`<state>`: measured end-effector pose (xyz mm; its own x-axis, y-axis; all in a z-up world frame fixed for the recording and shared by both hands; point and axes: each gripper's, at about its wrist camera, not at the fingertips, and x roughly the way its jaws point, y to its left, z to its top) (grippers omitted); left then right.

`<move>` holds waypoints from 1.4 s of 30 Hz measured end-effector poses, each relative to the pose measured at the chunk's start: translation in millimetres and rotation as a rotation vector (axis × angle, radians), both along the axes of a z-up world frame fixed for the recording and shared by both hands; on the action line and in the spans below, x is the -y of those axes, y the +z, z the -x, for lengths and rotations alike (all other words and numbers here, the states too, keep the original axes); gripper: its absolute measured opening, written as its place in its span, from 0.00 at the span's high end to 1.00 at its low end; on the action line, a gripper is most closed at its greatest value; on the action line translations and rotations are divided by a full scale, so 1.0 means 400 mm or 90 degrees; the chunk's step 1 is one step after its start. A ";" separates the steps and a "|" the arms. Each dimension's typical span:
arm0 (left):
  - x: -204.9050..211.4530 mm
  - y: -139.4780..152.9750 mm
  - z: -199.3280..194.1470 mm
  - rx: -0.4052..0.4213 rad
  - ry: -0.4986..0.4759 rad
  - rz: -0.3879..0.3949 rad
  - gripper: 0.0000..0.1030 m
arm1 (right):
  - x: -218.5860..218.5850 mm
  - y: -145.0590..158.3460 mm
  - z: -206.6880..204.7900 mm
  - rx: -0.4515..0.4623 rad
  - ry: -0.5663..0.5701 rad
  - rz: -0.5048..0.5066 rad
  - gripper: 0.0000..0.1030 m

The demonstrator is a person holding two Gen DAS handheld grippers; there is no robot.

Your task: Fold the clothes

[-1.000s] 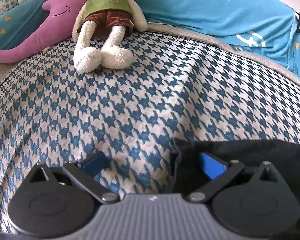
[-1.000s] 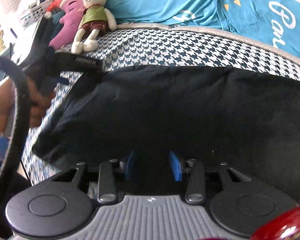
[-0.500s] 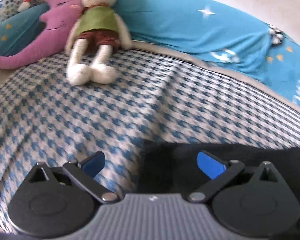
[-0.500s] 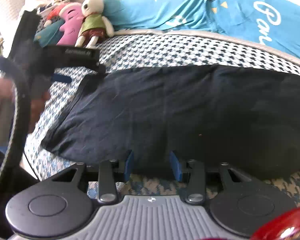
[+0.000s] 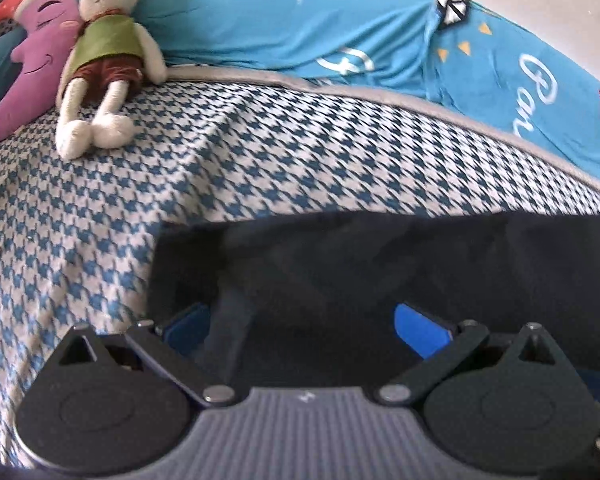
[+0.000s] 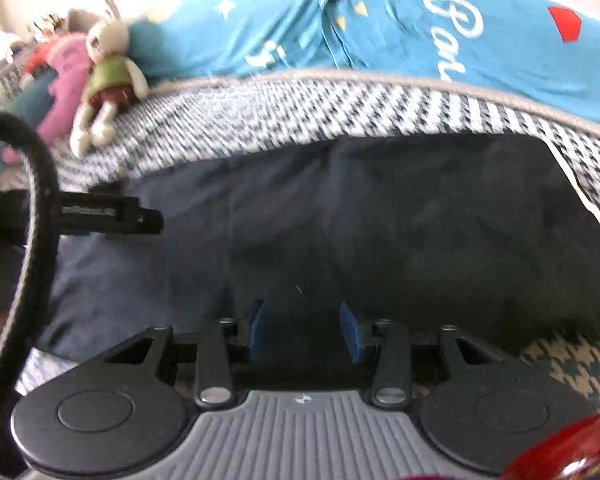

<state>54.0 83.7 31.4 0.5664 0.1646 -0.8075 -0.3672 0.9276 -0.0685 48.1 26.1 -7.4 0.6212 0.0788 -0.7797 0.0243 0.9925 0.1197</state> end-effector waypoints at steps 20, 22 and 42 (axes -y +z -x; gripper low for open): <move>0.127 -0.050 0.081 -0.032 -0.062 -0.068 0.00 | 0.090 0.031 0.087 -0.005 -0.014 -0.031 0.57; 0.136 -0.043 0.088 -0.028 -0.073 -0.054 0.00 | 0.124 0.037 0.100 0.003 -0.035 -0.030 0.57; 0.257 -0.031 0.031 0.028 -0.146 -0.038 0.00 | 0.442 0.047 0.097 0.078 -0.286 -0.080 0.56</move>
